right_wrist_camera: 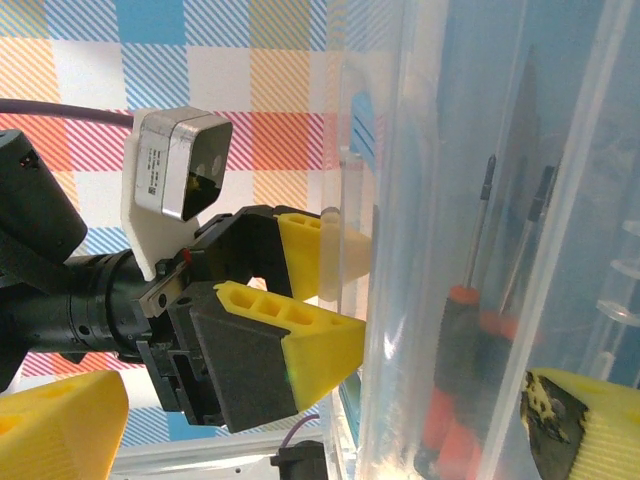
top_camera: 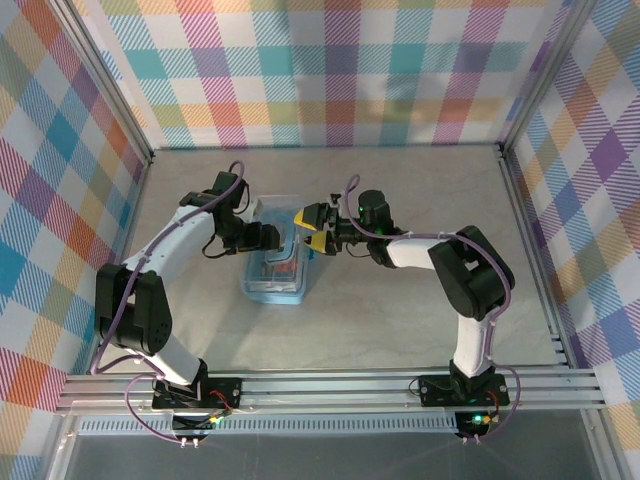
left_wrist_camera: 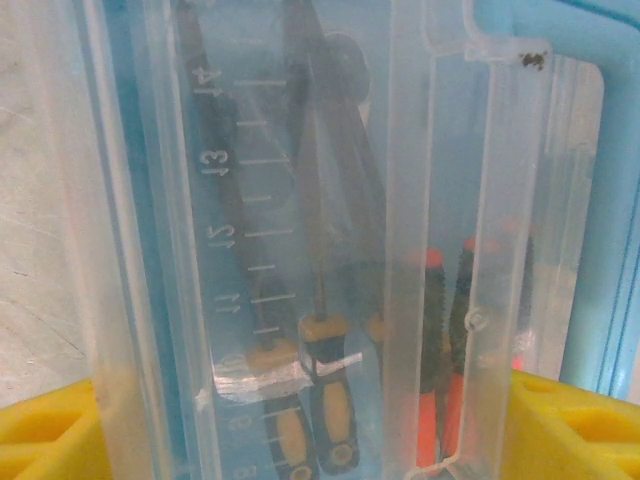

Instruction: Pack the tool kit

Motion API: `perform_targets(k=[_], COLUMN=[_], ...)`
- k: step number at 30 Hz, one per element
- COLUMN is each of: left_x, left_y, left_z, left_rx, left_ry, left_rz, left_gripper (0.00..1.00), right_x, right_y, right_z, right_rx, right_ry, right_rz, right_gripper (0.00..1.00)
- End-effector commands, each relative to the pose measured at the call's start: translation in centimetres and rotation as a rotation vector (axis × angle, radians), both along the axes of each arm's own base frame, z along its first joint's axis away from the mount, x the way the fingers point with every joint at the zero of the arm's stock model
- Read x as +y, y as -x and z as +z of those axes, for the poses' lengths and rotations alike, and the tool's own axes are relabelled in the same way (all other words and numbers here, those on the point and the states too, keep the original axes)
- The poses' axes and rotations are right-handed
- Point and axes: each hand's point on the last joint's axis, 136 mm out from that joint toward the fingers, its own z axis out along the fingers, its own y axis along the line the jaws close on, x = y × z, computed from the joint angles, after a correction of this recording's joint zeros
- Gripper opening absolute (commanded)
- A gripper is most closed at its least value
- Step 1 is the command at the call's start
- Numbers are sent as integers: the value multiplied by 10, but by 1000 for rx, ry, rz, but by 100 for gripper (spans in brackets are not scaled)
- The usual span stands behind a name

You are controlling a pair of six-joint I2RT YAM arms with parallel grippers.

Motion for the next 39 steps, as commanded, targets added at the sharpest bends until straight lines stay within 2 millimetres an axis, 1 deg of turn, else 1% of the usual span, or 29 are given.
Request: perform_targets(k=[1, 5, 7, 9, 10, 12, 14, 16, 17, 20, 22, 25, 29, 32, 36, 39], left_x=[1, 1, 1, 0, 0, 0, -1, -2, -2, -5, -3, 3, 8, 15, 29, 45], left_y=[31, 32, 32, 31, 31, 30, 30, 30, 30, 31, 32, 34, 38, 41, 44, 48], left_z=[-50, -52, -51, -50, -50, -49, -49, -48, -48, -50, -53, -58, -57, -57, -60, -68], left_rx=[192, 194, 192, 188, 188, 187, 187, 182, 180, 185, 193, 219, 221, 228, 240, 264], left_ry=[-39, -37, -37, -33, -34, -31, -27, -21, -15, 4, 17, 54, 88, 52, -37, -135], left_rz=[-6, -5, -6, -6, -5, -6, -2, 1, 4, 10, 21, 61, 85, 81, 92, 109], left_gripper=[75, 75, 75, 75, 75, 75, 75, 75, 75, 74, 74, 72, 71, 71, 71, 70], right_x=[4, -6, -15, -31, -41, -67, -88, -100, -102, -93, -88, -80, -65, -51, -36, -31], right_y=[3, -3, -8, -14, -18, -22, -20, -14, -9, 6, 10, 11, 11, 7, 2, 0], right_z=[55, 67, 68, 63, 57, 38, 18, -2, -13, -36, -50, -64, -88, -100, -104, -98], right_rx=[-147, -176, -177, -166, -152, -122, -85, -52, -41, 4, 33, 67, 106, 130, 129, 111], right_ry=[-39, 26, 49, 86, 119, 213, 280, 317, 321, 264, 239, 232, 294, 299, 291, 262], right_rz=[34, 6, -19, -54, -85, -156, -194, -194, -176, -97, -83, -68, -39, -8, 20, 31], right_gripper=[100, 100, 100, 99, 99, 99, 95, 89, 85, 69, 60, 50, 48, 47, 47, 47])
